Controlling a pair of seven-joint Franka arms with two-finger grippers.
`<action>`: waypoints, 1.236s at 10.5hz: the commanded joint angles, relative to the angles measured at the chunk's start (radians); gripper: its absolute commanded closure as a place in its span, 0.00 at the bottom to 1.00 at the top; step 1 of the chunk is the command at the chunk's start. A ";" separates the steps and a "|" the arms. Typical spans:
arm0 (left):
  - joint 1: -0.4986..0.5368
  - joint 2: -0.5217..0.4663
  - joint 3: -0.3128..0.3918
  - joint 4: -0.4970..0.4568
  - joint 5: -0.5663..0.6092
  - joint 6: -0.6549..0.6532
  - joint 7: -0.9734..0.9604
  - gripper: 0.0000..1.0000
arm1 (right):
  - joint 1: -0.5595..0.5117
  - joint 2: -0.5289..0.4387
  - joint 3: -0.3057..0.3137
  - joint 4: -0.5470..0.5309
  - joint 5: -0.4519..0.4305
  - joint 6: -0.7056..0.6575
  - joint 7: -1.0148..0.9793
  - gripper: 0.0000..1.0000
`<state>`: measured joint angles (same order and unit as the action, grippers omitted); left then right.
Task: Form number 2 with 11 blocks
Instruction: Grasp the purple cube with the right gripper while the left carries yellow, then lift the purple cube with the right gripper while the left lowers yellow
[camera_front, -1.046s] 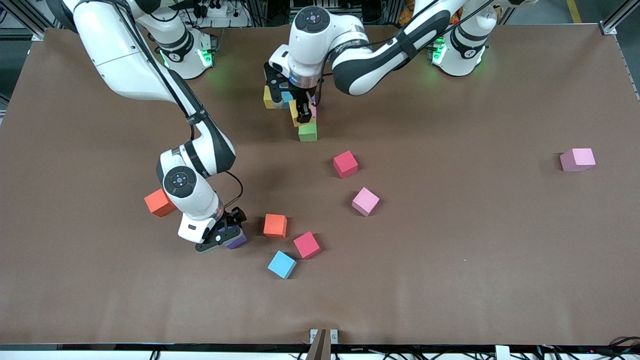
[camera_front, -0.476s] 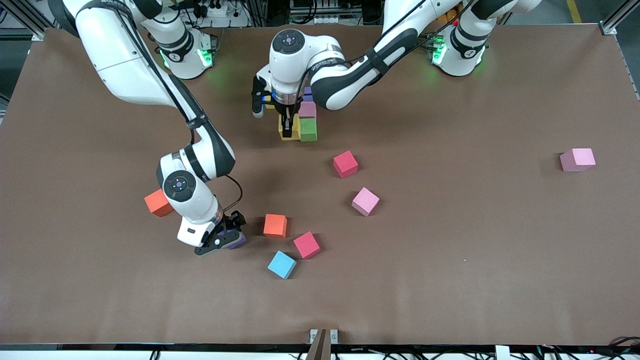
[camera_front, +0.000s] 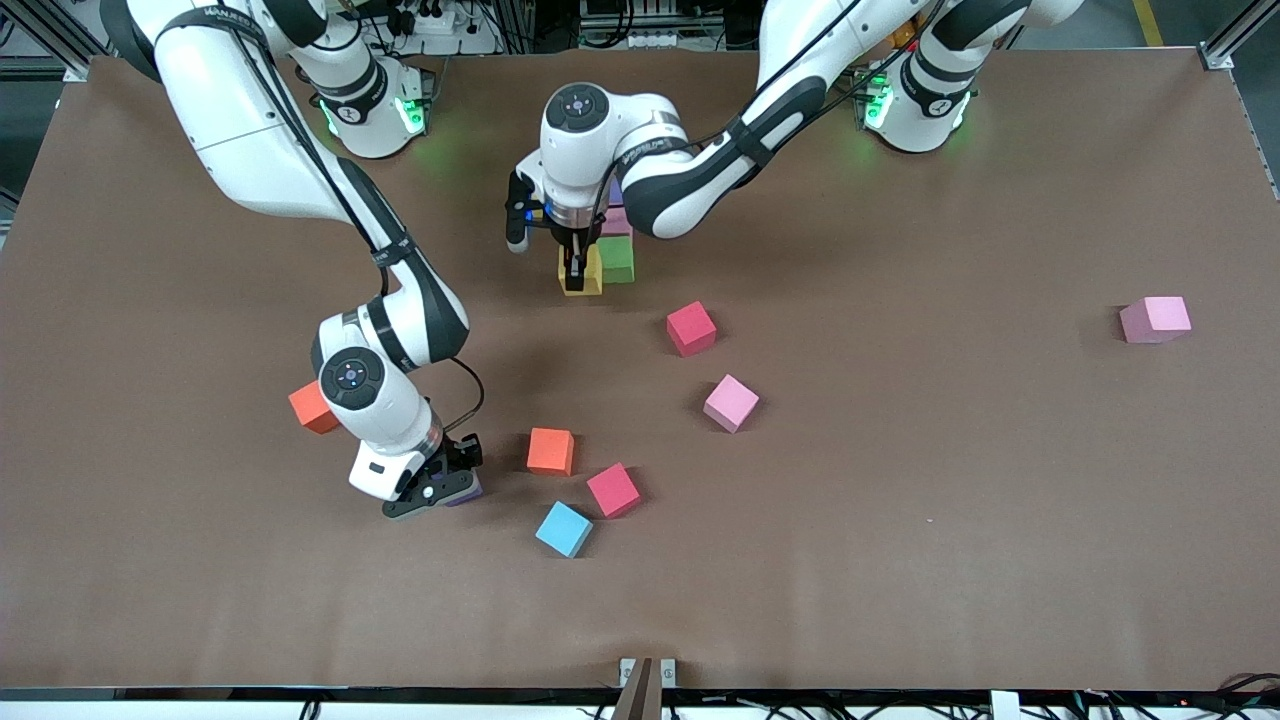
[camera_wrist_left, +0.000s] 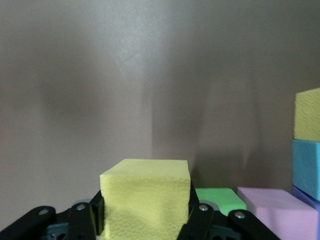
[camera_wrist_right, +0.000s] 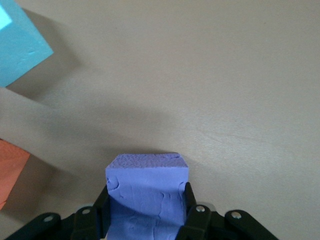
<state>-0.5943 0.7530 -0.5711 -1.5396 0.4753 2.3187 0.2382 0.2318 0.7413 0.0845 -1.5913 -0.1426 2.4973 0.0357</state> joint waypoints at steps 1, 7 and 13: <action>-0.054 0.037 0.024 0.047 -0.015 0.015 -0.019 1.00 | 0.000 -0.023 -0.018 0.005 0.024 -0.034 0.105 1.00; -0.090 0.042 0.024 0.009 -0.001 0.028 -0.048 1.00 | -0.025 -0.206 -0.032 -0.163 0.020 -0.156 0.148 1.00; -0.082 0.039 0.025 -0.079 0.049 0.102 -0.046 1.00 | -0.029 -0.336 -0.034 -0.246 0.024 -0.276 0.246 1.00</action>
<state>-0.6769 0.8037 -0.5539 -1.5912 0.4928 2.4019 0.1969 0.2143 0.4549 0.0432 -1.7940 -0.1307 2.2355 0.2258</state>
